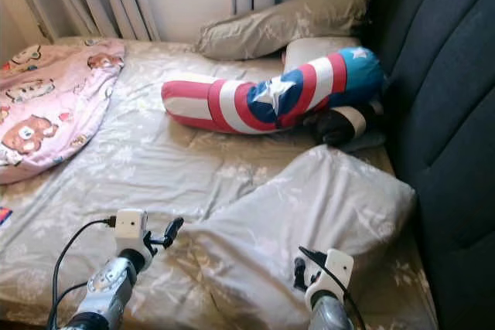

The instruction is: Clean up the room

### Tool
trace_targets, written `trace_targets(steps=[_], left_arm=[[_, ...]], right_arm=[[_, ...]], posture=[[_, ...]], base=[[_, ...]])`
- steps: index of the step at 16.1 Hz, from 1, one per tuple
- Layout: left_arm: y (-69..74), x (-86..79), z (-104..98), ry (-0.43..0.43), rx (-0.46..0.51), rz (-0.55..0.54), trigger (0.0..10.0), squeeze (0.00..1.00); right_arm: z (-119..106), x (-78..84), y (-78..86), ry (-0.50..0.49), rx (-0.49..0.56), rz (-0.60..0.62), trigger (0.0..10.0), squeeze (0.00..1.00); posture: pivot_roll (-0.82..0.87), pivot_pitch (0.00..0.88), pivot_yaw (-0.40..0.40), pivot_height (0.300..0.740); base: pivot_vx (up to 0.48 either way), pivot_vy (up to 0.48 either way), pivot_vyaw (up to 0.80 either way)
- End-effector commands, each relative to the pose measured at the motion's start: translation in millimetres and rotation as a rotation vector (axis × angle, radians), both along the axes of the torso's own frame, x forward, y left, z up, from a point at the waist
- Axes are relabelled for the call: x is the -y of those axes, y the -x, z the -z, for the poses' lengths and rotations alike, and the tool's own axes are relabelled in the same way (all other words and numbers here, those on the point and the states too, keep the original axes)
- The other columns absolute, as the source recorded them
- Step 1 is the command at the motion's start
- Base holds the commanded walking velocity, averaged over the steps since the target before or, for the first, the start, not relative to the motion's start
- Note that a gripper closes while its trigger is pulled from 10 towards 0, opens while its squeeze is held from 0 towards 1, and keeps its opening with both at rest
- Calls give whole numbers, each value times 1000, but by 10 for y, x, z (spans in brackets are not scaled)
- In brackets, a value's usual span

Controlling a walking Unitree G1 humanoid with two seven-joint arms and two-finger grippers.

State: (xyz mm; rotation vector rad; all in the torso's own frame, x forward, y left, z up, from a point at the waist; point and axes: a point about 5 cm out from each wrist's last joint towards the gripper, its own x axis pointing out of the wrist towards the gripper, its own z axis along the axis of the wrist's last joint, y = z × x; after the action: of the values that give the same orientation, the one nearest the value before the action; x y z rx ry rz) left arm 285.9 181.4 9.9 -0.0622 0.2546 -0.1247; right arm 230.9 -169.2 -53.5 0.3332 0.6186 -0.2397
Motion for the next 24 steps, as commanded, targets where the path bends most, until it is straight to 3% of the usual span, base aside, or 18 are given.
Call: trace_targets(steps=[1, 5, 8, 13, 19, 24], left_arm=[[-7, -22, -3, 0, -6, -8, 10000, 0], [-57, 16, -59, 8, 21, 3, 10000, 0], [-57, 25, -59, 11, 22, 7, 10000, 0], [-43, -15, -58, 4, 22, 7, 10000, 0], [-47, -61, -93, -9, 41, 18, 10000, 0], [-34, -70, -117, -20, 60, 37, 10000, 0]], right_arm=[[-31, -1, -33, 27, 22, -16, 10000, 0], [-158, -46, -175, 85, 114, -82, 10000, 0], [-179, -125, -218, 85, 117, -147, 10000, 0], [-105, -91, -166, -35, 40, 36, 10000, 0], [-119, -106, -225, -175, 24, 77, 10000, 0], [-117, -109, -229, -160, 12, 40, 10000, 0]], posture=[[7, 57, -7, 661], [5, 57, -7, 661], [8, 56, -8, 661], [21, 64, -1, 661], [38, 80, 15, 661], [58, 102, 24, 661]], base=[[0, 0, 0], [0, 0, 0], [0, 0, 0], [0, 0, 0], [0, 0, 0], [0, 0, 0]])
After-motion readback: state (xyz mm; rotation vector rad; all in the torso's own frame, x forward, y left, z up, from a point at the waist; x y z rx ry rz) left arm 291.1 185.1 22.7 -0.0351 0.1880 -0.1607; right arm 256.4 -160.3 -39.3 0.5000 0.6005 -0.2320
